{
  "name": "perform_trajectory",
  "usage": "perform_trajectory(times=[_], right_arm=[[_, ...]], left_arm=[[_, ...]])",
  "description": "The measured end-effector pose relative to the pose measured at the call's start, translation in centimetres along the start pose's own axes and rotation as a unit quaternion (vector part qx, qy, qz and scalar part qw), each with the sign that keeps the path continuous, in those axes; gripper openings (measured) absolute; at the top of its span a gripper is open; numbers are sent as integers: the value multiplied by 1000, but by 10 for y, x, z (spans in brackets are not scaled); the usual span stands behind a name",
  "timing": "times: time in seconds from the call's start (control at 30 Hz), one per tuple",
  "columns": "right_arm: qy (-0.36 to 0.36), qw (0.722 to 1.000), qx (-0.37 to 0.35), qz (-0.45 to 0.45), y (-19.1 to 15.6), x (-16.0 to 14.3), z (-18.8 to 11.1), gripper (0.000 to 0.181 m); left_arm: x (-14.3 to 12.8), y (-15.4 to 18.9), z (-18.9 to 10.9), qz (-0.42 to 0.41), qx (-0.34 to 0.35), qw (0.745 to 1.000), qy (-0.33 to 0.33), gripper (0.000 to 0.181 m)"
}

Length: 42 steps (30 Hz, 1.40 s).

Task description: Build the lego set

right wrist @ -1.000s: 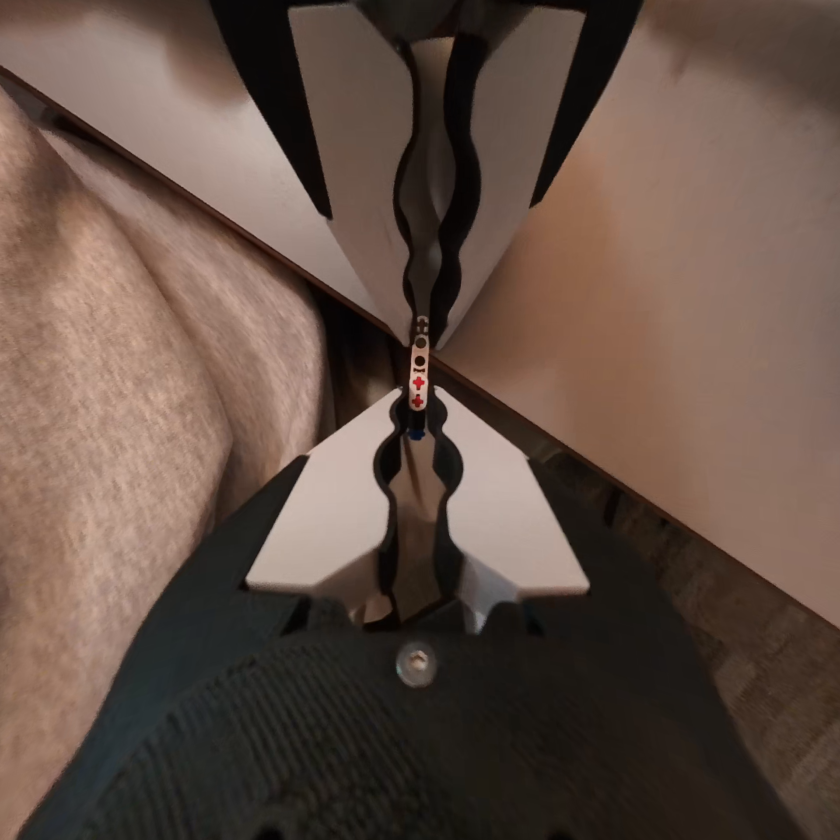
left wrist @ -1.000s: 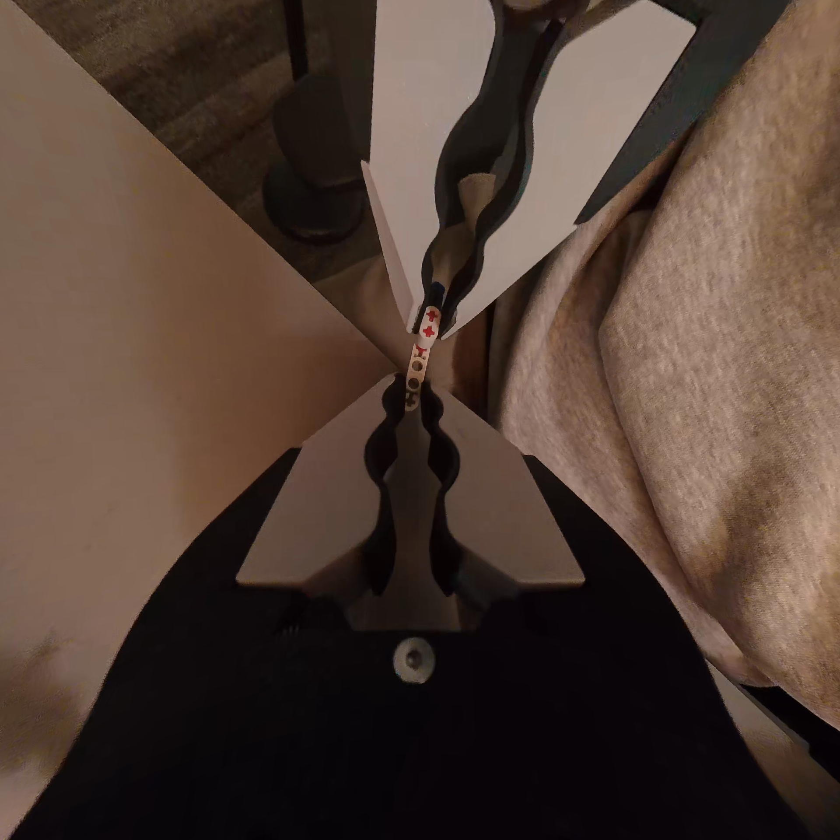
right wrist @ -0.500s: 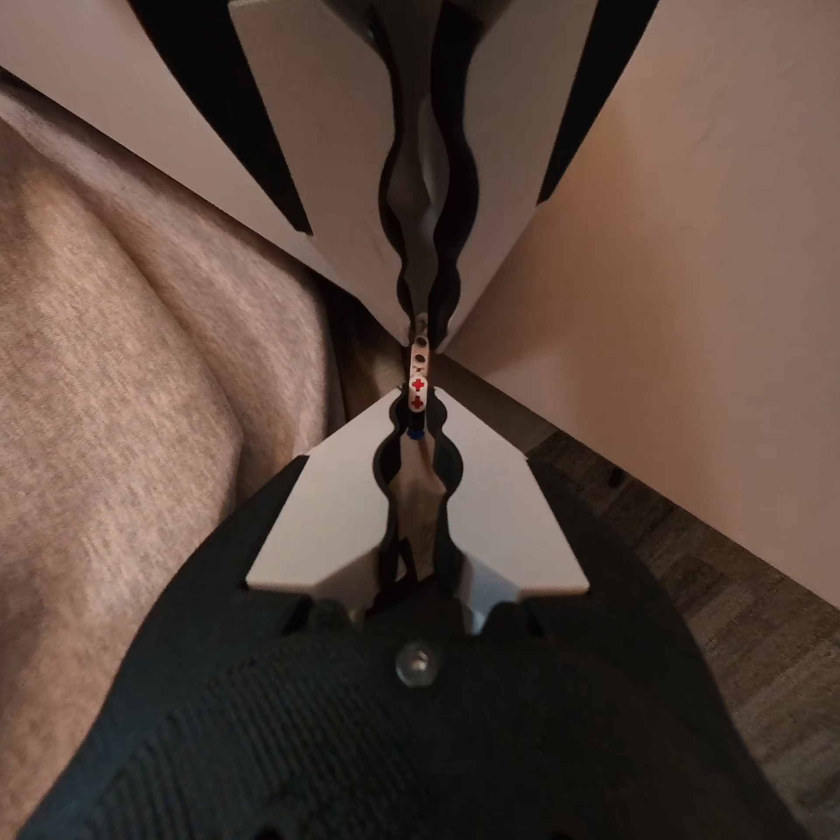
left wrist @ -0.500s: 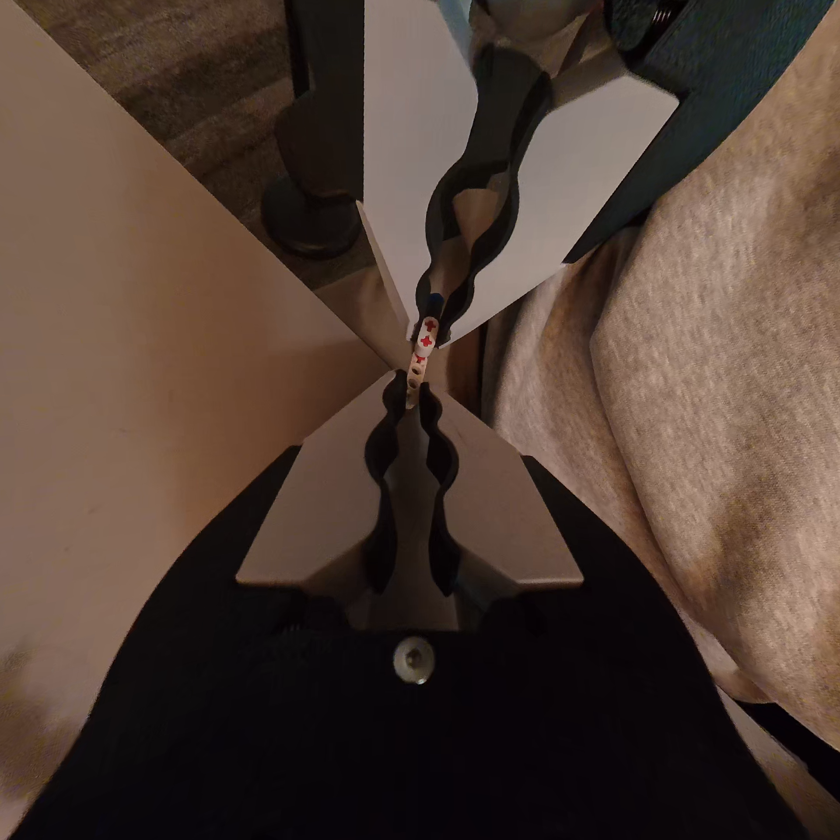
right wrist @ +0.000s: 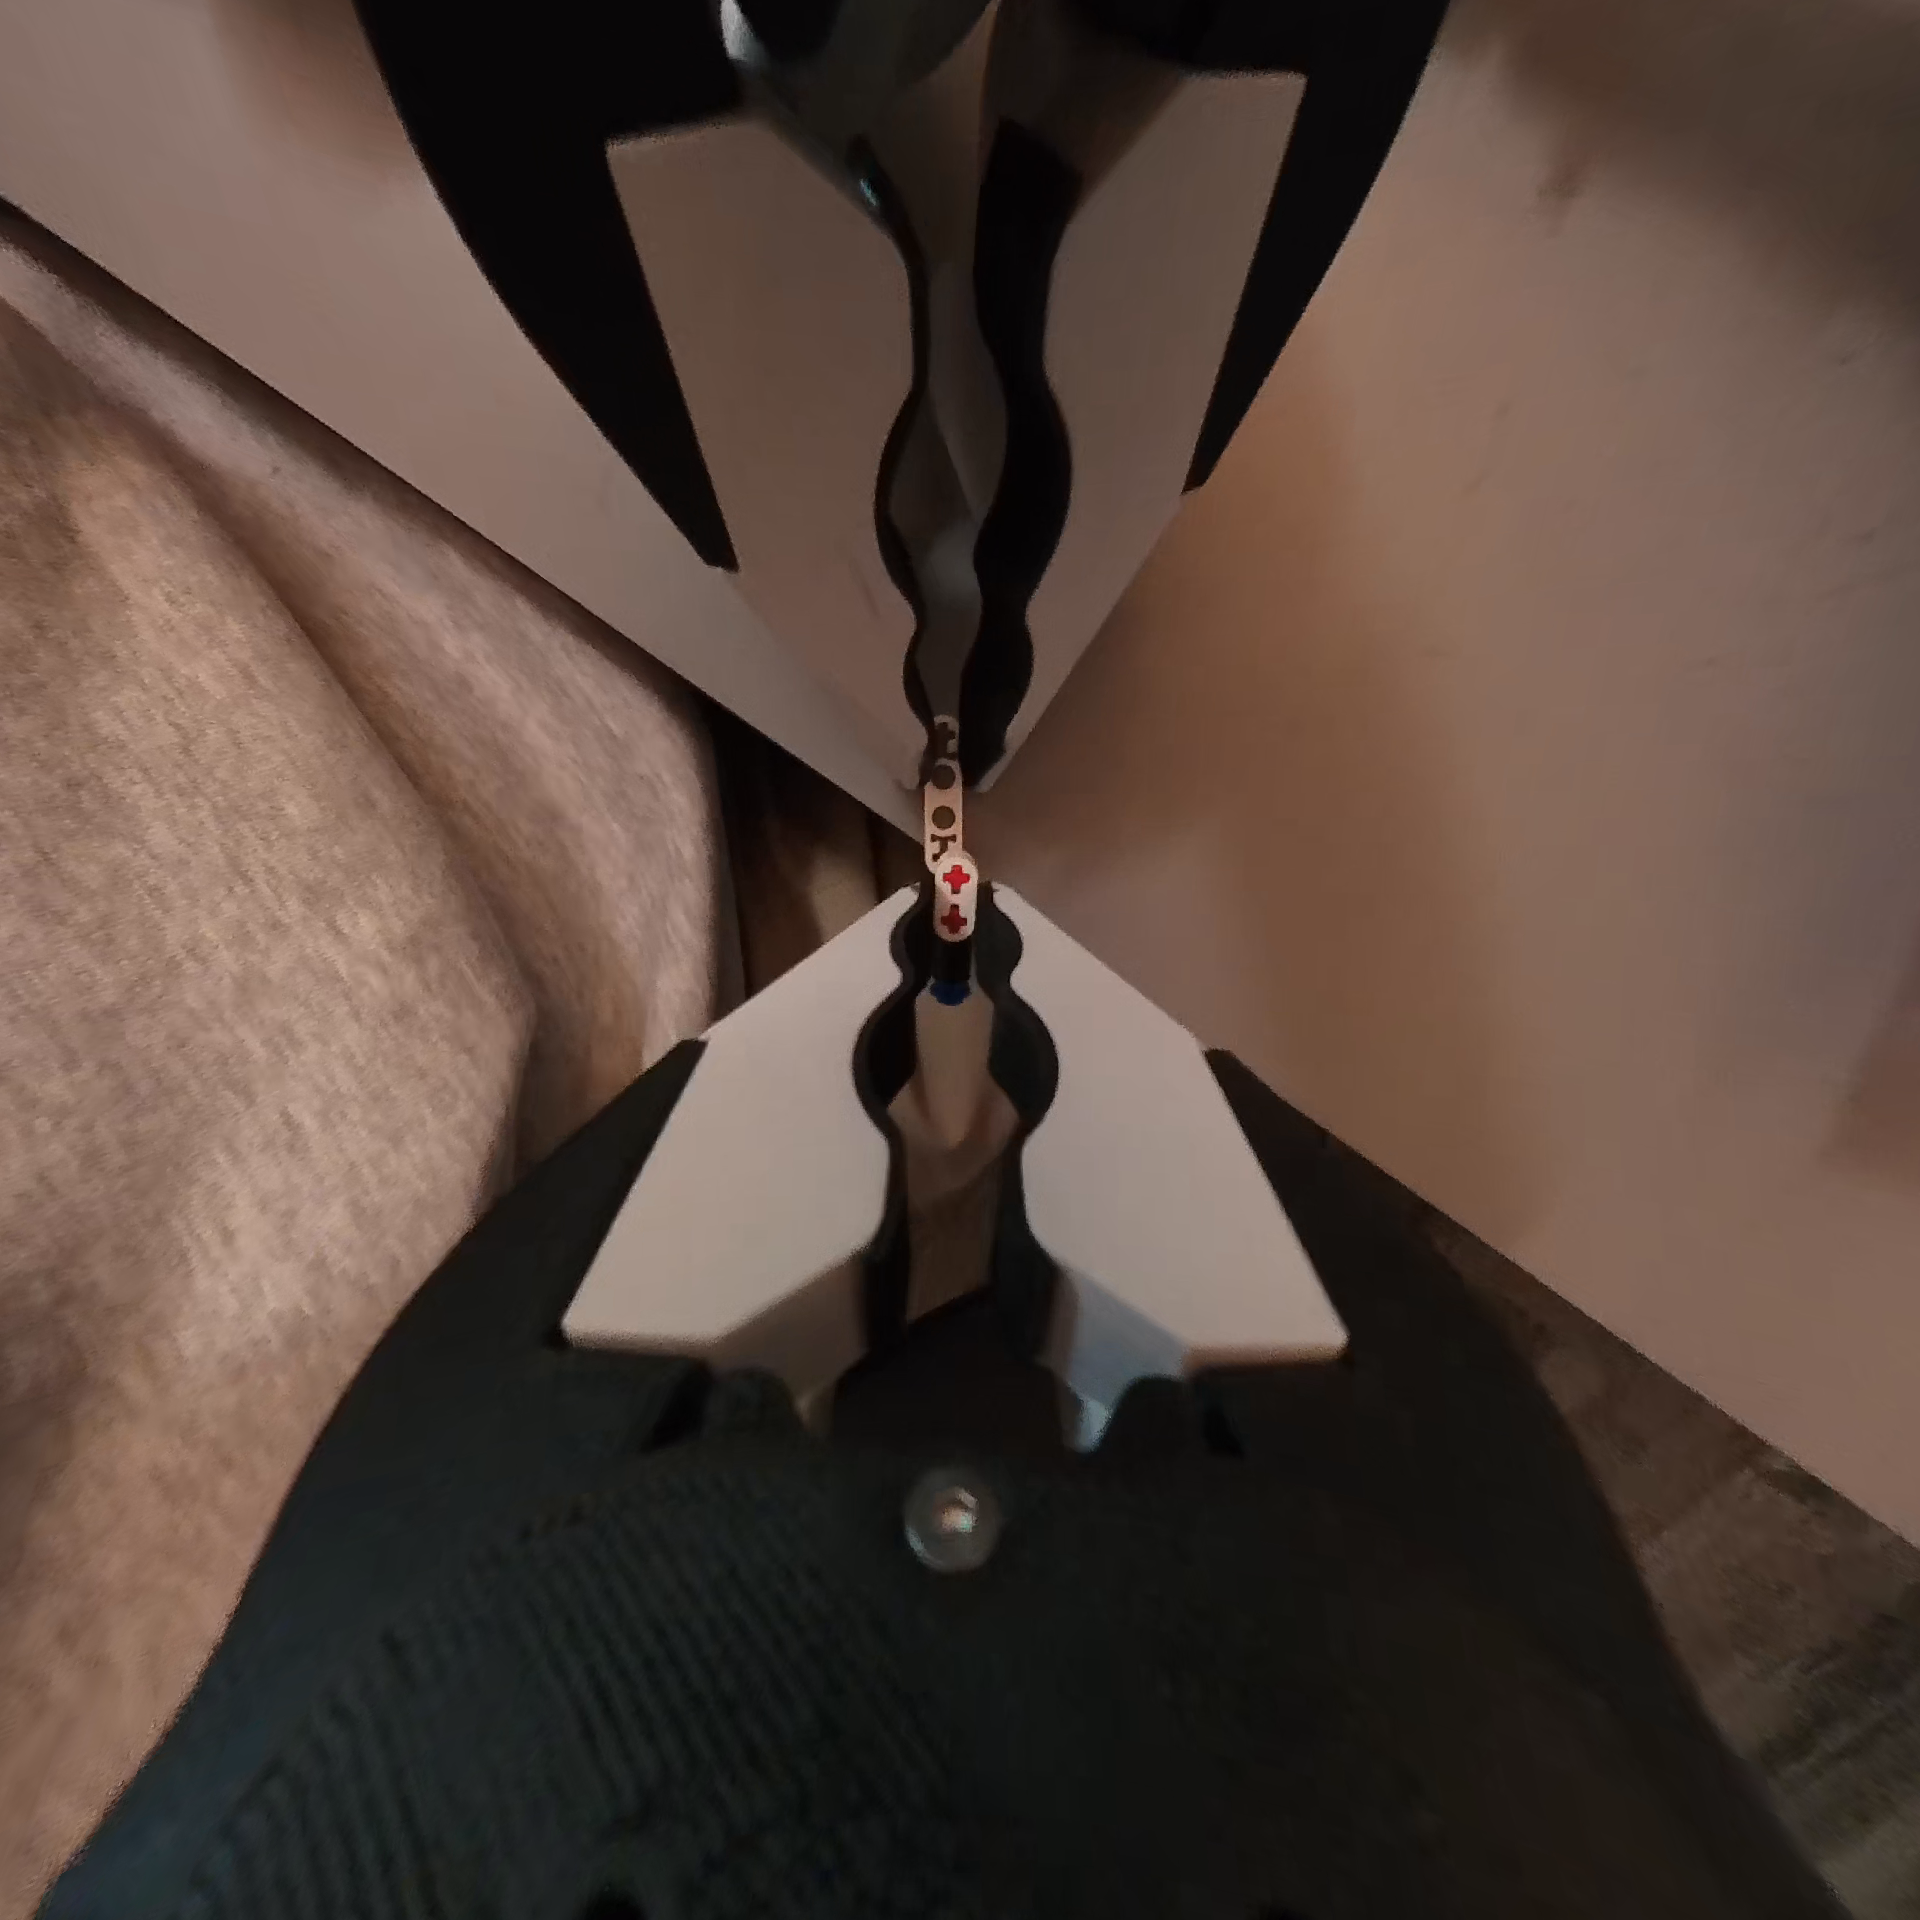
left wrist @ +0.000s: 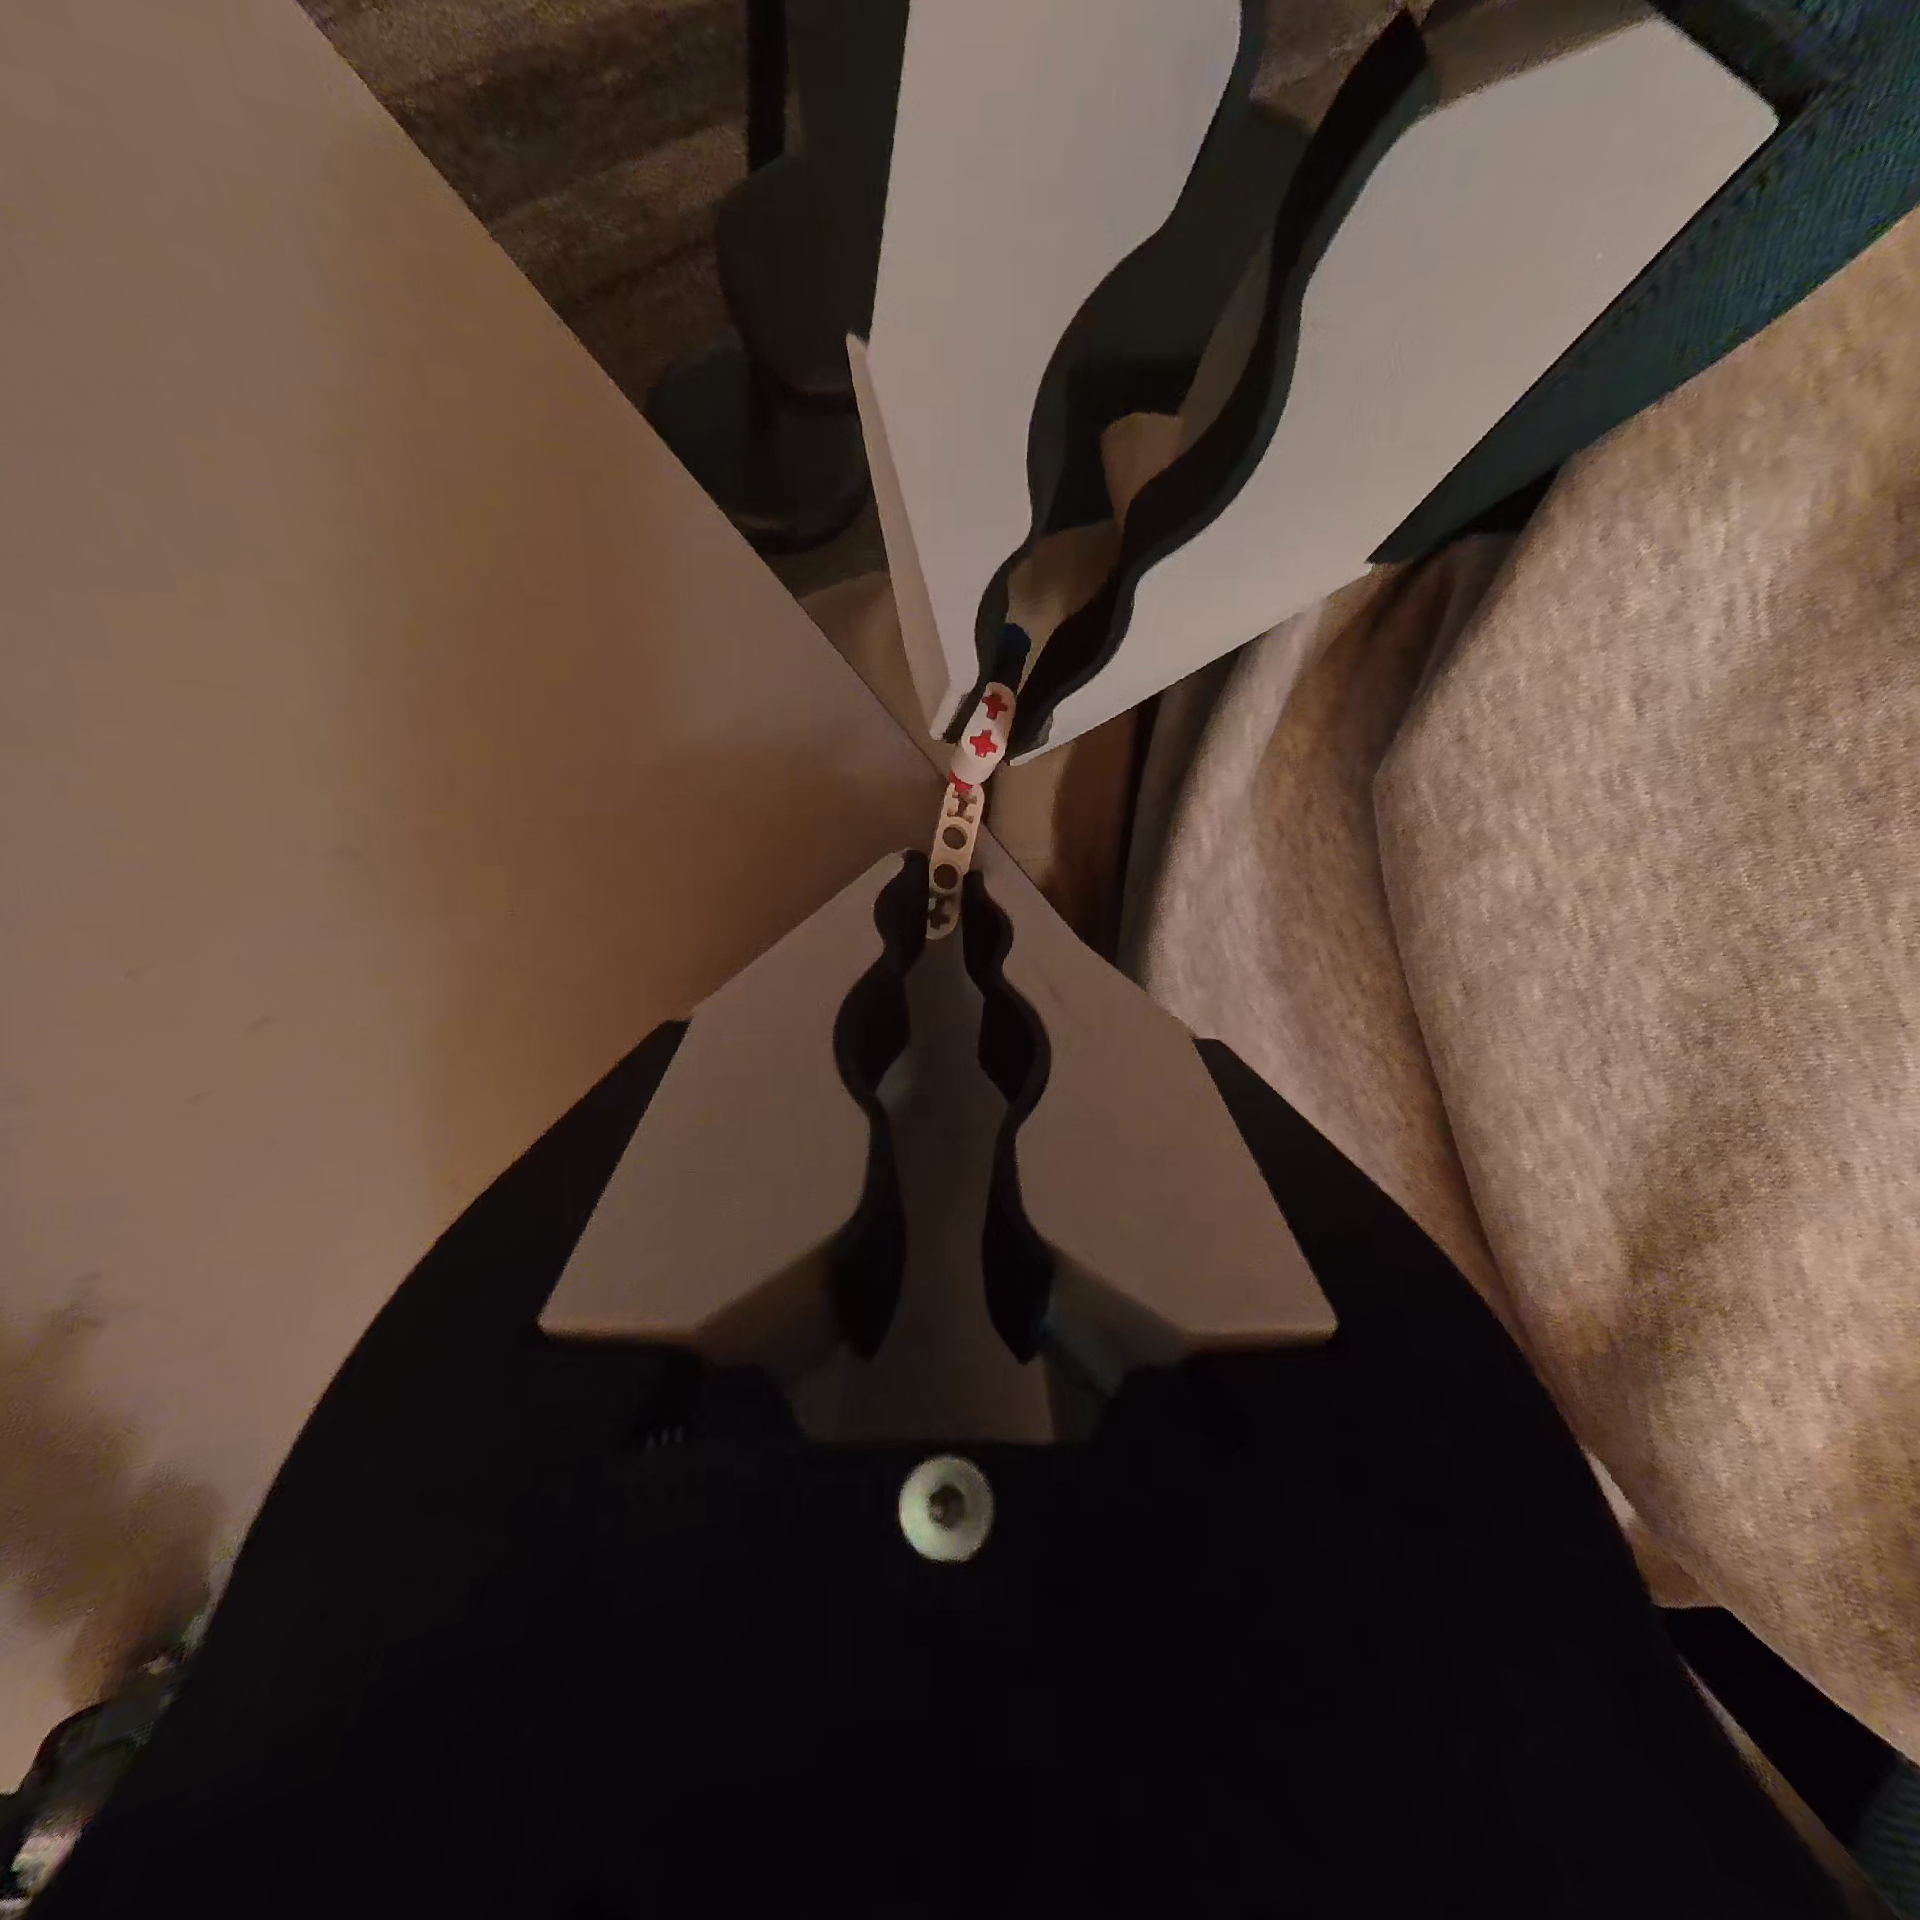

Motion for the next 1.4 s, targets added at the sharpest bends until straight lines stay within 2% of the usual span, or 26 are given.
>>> perform_trajectory(times=[0.33,1.27,1.4], right_arm=[[-46,998,10,-37,-1,5,7,6],[-67,997,7,-30,-1,5,11,6],[-46,998,10,-33,0,3,9,6]], left_arm=[[-1,-3,1,-29,-15,999,16,7],[-3,-5,1,-41,-31,998,32,7],[-3,-3,0,-51,-20,997,45,22]])
Point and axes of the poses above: each gripper's, where its closed fingertips meet, z out along the fingers, x out of its top, y = z × x across the jaws, the point moved 7 cm from there along -z, back along the fingers, and after that the axes turned 1 degree about z, right-handed, at the moved point
